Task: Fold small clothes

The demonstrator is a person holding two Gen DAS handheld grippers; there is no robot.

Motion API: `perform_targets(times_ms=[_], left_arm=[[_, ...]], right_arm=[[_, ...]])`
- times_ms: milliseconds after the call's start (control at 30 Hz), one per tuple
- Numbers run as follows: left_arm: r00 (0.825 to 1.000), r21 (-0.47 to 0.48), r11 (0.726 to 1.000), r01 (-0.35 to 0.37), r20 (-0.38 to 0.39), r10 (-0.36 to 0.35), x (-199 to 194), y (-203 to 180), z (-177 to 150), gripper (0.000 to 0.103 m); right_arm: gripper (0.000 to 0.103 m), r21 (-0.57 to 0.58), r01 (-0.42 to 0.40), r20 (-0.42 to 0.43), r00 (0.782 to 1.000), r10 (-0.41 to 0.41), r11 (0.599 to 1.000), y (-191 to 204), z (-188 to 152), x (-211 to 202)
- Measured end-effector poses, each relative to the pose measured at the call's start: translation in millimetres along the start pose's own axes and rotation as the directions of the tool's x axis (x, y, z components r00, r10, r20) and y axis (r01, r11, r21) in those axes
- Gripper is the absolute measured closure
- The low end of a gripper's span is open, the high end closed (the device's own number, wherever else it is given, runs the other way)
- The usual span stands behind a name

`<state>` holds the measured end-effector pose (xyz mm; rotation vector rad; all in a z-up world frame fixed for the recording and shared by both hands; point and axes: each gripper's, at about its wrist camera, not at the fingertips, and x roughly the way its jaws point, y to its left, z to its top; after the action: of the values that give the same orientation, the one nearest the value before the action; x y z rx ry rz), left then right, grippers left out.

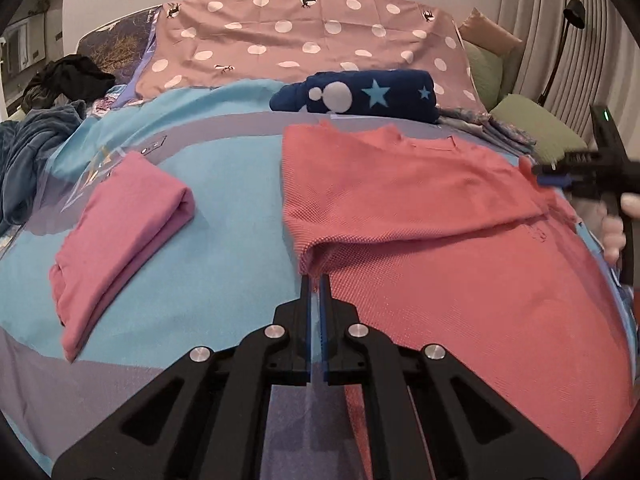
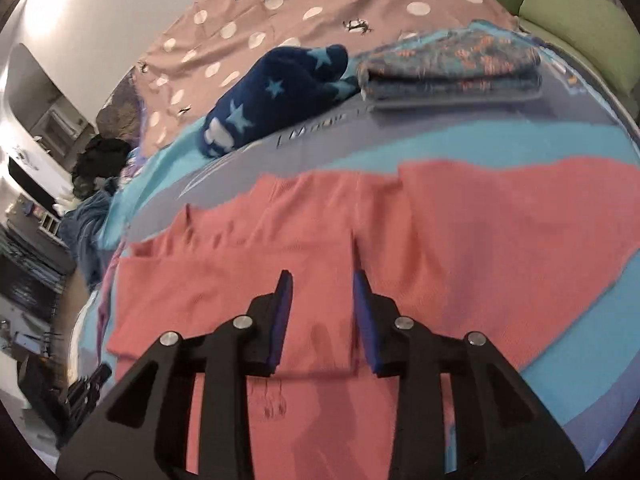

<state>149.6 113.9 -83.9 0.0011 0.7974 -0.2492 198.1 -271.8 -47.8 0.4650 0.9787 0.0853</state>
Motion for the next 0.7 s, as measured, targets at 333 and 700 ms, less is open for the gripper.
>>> perform_targets(times_ms=[333,700], left_arm=[[0.999,-0.057,0.998,-0.007,-0.048,0.004,18,11,2,0.076],[0.994,-0.125,0.988,-0.087,-0.078,0.077,18,28,-1,0.074]], right_arm=[[0.059,-0.106,0.017,-0.074,0.997,-0.025,0.994,5,-27,6],[0.098,-0.083,0.213,0.005,0.977,-0.213,0.974,-10,-22,-10]])
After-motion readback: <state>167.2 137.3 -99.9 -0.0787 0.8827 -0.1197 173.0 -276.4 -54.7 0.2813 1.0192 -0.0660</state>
